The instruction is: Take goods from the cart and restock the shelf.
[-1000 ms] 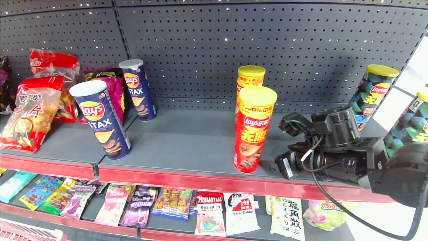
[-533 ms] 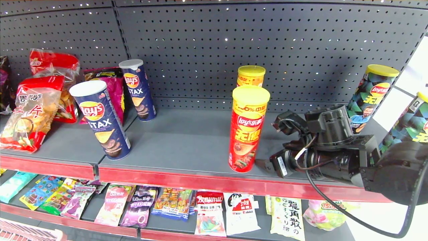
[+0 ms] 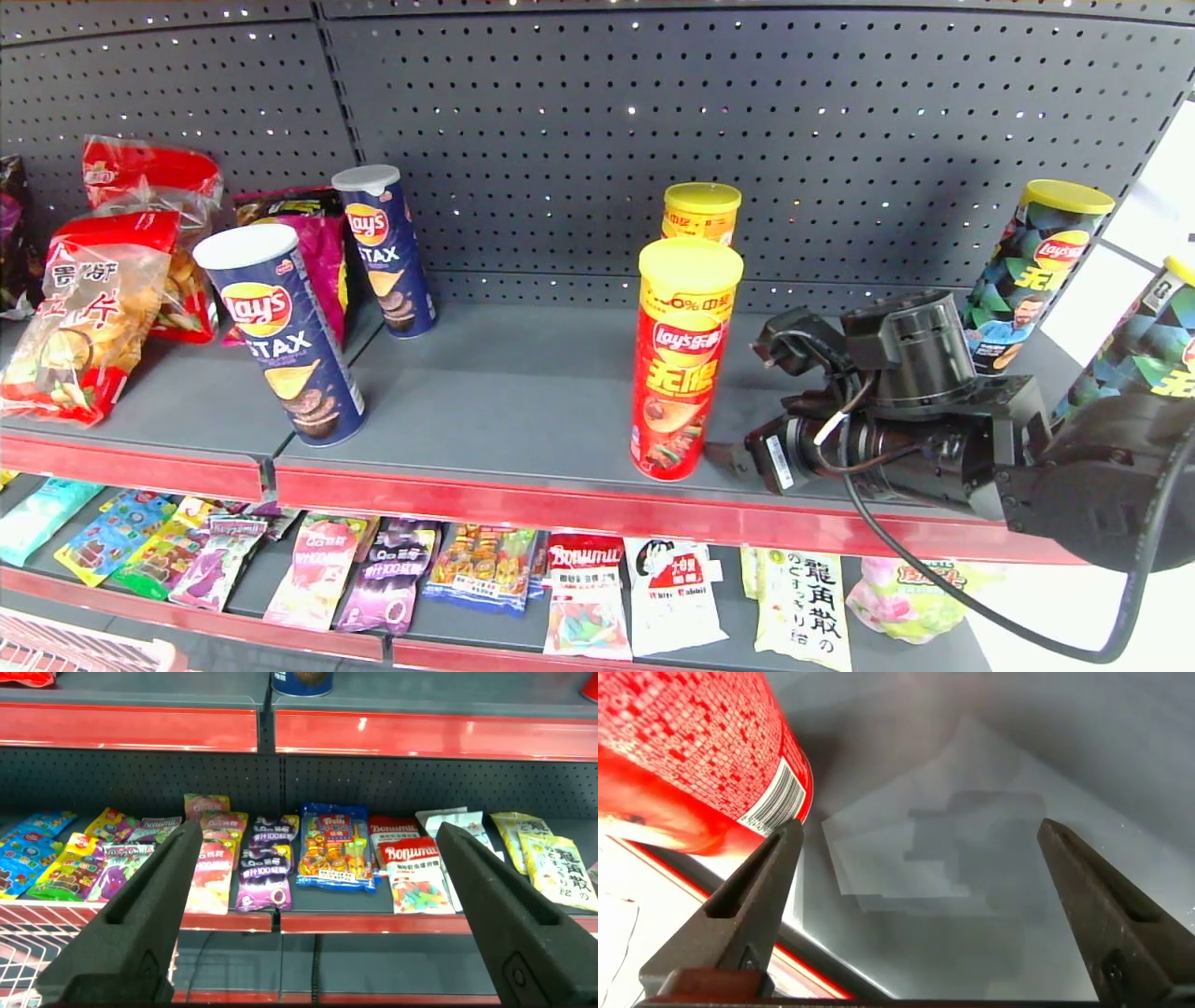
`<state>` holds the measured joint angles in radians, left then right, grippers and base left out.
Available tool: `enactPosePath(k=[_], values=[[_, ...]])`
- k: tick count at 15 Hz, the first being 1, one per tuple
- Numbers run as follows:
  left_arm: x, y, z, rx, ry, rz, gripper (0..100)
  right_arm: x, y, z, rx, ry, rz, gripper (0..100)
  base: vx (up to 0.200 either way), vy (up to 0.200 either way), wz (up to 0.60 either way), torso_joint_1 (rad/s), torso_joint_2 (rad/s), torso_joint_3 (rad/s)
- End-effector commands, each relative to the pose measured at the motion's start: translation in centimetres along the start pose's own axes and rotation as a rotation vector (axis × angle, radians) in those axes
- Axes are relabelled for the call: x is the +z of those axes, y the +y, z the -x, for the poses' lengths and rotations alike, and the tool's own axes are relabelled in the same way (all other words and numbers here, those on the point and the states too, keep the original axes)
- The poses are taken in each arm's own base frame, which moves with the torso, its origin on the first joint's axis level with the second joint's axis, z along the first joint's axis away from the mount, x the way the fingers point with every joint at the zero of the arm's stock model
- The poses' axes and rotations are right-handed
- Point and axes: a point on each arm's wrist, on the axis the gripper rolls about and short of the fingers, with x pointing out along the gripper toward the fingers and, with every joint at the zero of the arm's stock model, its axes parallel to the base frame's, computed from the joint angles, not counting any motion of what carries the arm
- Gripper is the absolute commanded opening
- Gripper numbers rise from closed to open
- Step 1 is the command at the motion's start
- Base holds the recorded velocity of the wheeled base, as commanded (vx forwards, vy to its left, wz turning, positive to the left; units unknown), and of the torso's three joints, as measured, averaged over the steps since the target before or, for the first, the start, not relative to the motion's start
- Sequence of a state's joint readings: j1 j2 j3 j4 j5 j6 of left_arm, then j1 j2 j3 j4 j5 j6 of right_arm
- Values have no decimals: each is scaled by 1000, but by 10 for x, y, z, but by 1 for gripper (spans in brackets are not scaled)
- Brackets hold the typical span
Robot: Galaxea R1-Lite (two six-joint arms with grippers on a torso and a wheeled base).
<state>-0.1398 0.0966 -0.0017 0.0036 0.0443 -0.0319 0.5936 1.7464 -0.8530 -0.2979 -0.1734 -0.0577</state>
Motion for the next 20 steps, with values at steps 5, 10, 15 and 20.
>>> enactPosePath(k=[5, 10, 15, 20], values=[[0, 0, 0, 1, 3, 0, 100, -1, 4, 0, -2, -1, 7, 100, 0, 0, 0, 0, 0, 0], [0, 0, 0, 0, 1, 0, 100, 0, -1, 8, -14, -18, -3, 100, 0, 0, 0, 0, 0, 0], [0, 0, 0, 0, 1, 0, 100, -15, -16, 77, -49, -117, -33, 100, 0, 0, 0, 0, 0, 0], [0, 0, 0, 0, 1, 0, 100, -74, -35, 157, -59, -240, -42, 100, 0, 0, 0, 0, 0, 0]])
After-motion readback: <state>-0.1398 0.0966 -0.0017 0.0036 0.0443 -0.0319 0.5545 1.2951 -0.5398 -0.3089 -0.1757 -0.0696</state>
